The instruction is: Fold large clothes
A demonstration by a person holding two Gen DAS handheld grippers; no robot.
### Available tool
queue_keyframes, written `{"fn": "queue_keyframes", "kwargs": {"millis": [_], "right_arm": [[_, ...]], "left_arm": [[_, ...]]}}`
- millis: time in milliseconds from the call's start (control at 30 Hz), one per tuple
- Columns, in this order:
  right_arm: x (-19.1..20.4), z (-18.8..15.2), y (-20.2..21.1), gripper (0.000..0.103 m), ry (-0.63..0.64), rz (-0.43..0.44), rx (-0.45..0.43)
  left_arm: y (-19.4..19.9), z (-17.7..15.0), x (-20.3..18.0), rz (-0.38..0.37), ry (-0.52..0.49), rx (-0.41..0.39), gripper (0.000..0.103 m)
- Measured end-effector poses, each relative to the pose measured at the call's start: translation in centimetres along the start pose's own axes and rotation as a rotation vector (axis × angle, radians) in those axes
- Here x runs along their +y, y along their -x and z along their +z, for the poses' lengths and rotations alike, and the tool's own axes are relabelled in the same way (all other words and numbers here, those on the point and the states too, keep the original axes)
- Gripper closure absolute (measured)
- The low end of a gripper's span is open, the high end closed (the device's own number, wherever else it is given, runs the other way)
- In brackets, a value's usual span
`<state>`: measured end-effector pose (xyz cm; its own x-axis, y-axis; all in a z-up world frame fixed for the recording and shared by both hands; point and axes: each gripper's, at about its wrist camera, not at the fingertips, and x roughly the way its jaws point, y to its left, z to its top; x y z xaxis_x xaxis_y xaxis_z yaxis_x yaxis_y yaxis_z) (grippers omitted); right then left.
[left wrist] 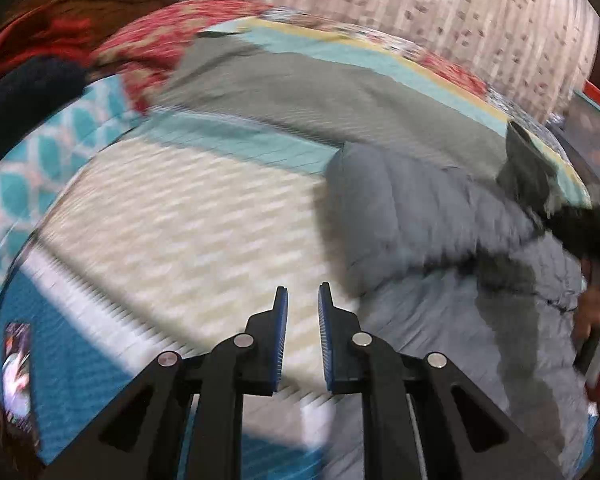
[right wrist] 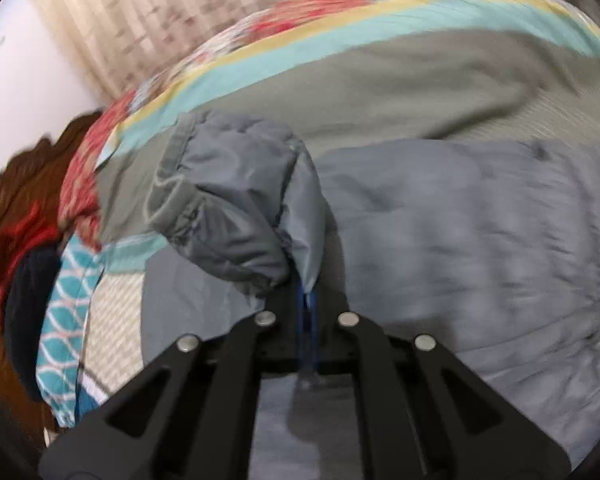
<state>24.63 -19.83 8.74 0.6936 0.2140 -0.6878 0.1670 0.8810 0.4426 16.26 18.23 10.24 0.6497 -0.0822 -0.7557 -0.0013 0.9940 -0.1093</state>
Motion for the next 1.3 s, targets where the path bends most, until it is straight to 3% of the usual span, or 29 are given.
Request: {"fn": "queue_keyframes", "kwargs": {"millis": [133, 267, 300, 367, 400, 433, 467, 667, 767, 867, 933, 1067, 1133, 1200, 1267, 1300], "right_arm": [[-7.0, 0.0, 0.6, 0.1, -0.1, -0.016, -0.009], [-11.5, -0.9, 0.9, 0.1, -0.185, 0.01, 0.002], [-12.5, -1.2, 1.1, 0.095, -0.212, 0.027, 0.006], [-14.2, -1.8, 1.5, 0.069, -0.246, 0.045, 0.017], [-15.0, -1.8, 2.0, 0.049, -0.26, 0.044, 0.008], [-16.0, -1.9, 3.2, 0.041, -0.276, 0.028, -0.033], [-16.3, -1.8, 4.0, 0.041, -0.276, 0.015, -0.064], [-17.2, -0.5, 7.1, 0.041, -0.162, -0.133, -0.166], [-18.8, -0.6, 7.9, 0.041, -0.26, -0.205, -0.203], [-20.1, -1.6, 10.0, 0.041, -0.373, -0.389, -0.303], [-20.0, -2.0, 11.2, 0.041, -0.371, -0.402, -0.357], [-15.3, -1.3, 11.0, 0.041, -0.11, -0.379, -0.373], [-13.2, -1.0, 9.4, 0.041, 0.001, -0.357, -0.319], [-12.7, -0.4, 7.0, 0.041, 0.033, -0.371, -0.234], [-13.8, -0.1, 5.4, 0.053, 0.001, -0.368, -0.178], [-14.6, 0.0, 4.5, 0.083, -0.022, -0.36, -0.135]], "left_arm": [[-3.1, 2.0, -6.0, -0.009, -0.094, -0.004, 0.103], [-5.9, 2.6, -10.6, -0.004, -0.174, 0.012, 0.103], [-7.2, 2.6, -11.8, 0.008, -0.194, 0.033, 0.103], [-9.7, 2.3, -13.2, 0.056, -0.214, 0.078, 0.103], [-10.6, 2.2, -13.3, 0.079, -0.22, 0.093, 0.103], [-11.6, 2.0, -13.5, 0.1, -0.227, 0.109, 0.103], [-12.5, 1.8, -13.5, 0.118, -0.233, 0.124, 0.103], [-13.7, 1.1, -13.4, 0.147, -0.249, 0.138, 0.103], [-14.0, 1.0, -13.9, 0.157, -0.268, 0.138, 0.103], [-13.9, 1.2, -13.8, 0.149, -0.273, 0.144, 0.103], [-12.9, 1.4, -13.2, 0.108, -0.245, 0.147, 0.103], [-8.9, 1.3, -12.3, 0.019, -0.166, 0.07, 0.103], [-7.1, 1.5, -11.8, 0.009, -0.124, 0.004, 0.103], [-6.4, 2.1, -11.3, 0.017, -0.087, -0.037, 0.103], [-6.9, 2.8, -11.2, 0.019, -0.067, -0.034, 0.103], [-7.3, 3.1, -11.2, 0.019, -0.063, -0.025, 0.103]]}}
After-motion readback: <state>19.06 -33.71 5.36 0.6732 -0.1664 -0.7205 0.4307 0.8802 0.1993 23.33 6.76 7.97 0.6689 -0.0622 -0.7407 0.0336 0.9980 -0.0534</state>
